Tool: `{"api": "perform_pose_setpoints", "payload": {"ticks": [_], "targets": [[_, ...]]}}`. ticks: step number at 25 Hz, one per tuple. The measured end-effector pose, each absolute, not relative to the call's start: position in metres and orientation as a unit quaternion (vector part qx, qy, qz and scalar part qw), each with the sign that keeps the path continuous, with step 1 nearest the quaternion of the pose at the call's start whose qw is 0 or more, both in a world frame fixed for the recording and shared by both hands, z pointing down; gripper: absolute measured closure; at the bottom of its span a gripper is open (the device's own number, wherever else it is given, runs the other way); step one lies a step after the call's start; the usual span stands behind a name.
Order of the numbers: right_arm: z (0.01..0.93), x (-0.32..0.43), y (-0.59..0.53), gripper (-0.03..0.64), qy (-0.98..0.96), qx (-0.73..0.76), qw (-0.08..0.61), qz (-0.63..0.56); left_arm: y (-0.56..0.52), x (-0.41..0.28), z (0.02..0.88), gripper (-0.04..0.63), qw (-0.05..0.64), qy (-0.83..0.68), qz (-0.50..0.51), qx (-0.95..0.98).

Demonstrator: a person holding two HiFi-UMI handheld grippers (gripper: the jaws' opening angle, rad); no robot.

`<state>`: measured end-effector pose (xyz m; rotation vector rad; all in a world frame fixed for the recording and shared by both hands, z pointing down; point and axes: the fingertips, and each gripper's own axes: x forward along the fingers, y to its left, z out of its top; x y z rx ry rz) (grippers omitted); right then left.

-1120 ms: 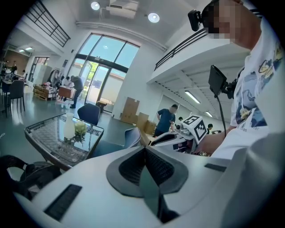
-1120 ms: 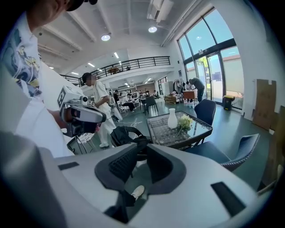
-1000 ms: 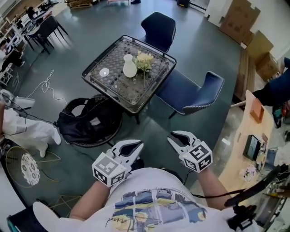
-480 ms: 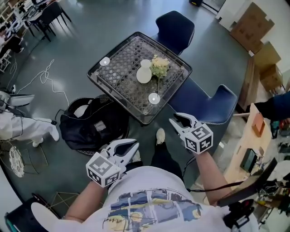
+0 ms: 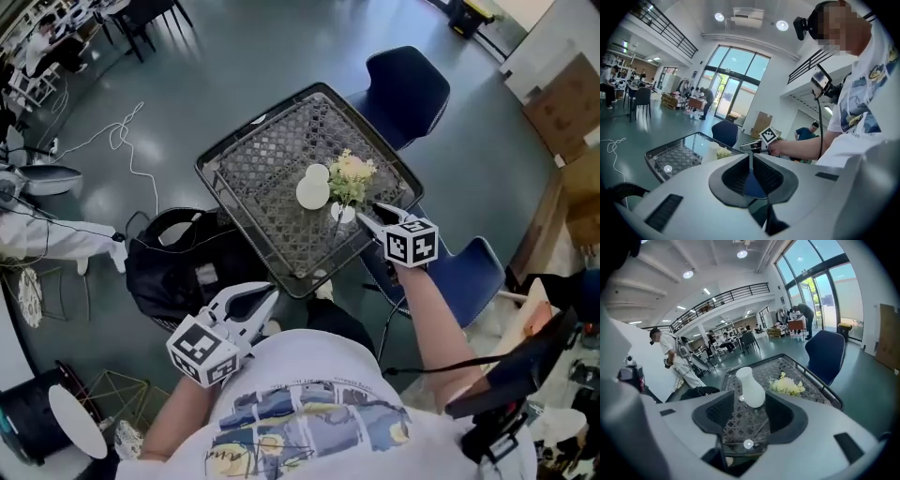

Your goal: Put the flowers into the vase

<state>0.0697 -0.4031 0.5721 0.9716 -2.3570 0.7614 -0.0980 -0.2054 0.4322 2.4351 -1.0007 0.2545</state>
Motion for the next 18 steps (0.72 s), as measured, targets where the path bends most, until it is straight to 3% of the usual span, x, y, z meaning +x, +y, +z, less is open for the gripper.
{"api": "perform_pose_setpoints", "payload": {"ticks": [12,15,18], "targets": [[0.667,0.104,-0.596,0.361,-0.801,0.330,0.213,0.452,-0.304,-0.043,0.406,0.584,0.272,-0.464,0.098,0.837],[0.702,0.101,-0.614,0.310,-0.780,0.332,0.215,0.485,-0.306,-0.047,0.415,0.584,0.273,-0.486,0.108,0.823],[0.740,0.084,-0.618,0.301,-0.765,0.331,0.234,0.500,-0.301,-0.064,0.428,0.584,0.272,-0.507,0.113,0.810]]}}
